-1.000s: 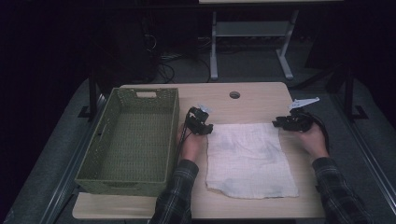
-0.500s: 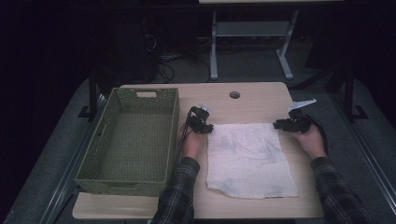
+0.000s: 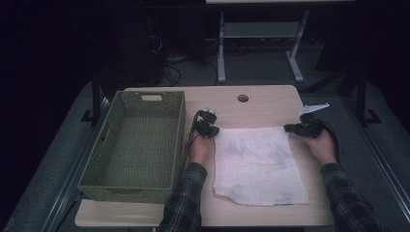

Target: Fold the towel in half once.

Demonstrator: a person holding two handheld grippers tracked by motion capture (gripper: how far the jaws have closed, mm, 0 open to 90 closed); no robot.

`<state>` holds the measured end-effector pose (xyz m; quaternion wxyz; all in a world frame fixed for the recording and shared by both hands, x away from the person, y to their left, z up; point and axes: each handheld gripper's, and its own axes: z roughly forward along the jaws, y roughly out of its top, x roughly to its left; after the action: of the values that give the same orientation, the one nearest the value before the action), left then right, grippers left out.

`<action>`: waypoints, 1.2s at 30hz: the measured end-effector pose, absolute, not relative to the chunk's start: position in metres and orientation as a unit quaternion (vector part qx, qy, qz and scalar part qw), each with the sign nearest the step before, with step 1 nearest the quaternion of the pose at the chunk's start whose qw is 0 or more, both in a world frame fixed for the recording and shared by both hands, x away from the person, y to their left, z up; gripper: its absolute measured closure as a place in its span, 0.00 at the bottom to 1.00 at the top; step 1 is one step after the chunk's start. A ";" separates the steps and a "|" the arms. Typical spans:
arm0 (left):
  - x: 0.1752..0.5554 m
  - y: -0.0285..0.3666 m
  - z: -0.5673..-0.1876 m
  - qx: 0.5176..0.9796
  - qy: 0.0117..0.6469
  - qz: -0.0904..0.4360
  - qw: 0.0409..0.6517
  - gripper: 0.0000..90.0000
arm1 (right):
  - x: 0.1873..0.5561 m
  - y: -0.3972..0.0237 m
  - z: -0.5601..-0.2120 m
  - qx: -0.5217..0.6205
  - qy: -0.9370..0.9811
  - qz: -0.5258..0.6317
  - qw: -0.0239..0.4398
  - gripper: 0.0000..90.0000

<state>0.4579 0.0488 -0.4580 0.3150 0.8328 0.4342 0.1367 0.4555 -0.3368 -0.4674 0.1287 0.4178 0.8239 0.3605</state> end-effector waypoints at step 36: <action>0.364 0.067 -0.406 0.809 0.395 0.138 0.412 0.97 | 0.362 -0.353 -0.423 0.371 0.803 0.440 0.155 0.96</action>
<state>0.3640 0.0669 -0.4057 0.4125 0.8093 0.3950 0.1377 0.3618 -0.3531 -0.4226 0.1546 0.3705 0.8030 0.4404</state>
